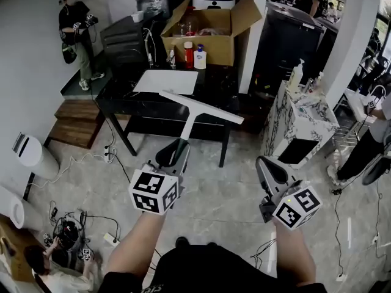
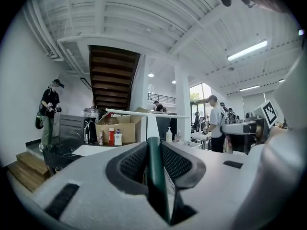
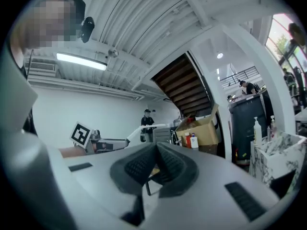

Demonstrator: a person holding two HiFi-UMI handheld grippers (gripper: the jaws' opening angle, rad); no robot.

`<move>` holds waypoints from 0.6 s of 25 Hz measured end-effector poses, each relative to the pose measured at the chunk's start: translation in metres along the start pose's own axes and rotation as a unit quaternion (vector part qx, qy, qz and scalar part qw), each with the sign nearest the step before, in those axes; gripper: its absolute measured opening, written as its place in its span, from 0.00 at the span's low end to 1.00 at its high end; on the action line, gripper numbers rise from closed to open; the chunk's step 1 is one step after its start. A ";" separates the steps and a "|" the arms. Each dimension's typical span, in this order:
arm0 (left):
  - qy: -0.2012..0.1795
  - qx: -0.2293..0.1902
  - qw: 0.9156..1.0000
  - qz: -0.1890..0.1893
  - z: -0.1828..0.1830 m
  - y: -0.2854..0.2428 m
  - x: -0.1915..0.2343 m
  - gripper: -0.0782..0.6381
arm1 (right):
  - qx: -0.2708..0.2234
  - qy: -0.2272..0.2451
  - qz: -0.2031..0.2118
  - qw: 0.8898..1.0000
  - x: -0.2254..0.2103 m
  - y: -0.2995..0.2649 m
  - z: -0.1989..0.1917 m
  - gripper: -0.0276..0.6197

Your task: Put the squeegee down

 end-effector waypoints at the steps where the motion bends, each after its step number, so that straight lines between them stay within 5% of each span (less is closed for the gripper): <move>1: 0.005 -0.001 1.000 0.004 -0.001 -0.002 -0.002 0.25 | -0.002 0.000 -0.003 1.000 -0.003 0.003 0.001 0.05; 8: 0.028 -0.007 0.999 0.039 -0.016 -0.002 -0.020 0.25 | 0.003 0.013 -0.010 1.000 -0.026 0.027 0.000 0.05; 15: 0.023 0.011 0.999 0.025 -0.033 -0.012 -0.028 0.25 | 0.018 0.005 -0.011 1.000 -0.036 0.023 -0.013 0.05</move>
Point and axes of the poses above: the fingertips, and each gripper's own axes: y backward along the fingers, x to its left, z out of its top, the point moved 6 cm from there along y, backward along the fingers, and after that the axes turned 10 degrees about -x, right-handed, at the moved point
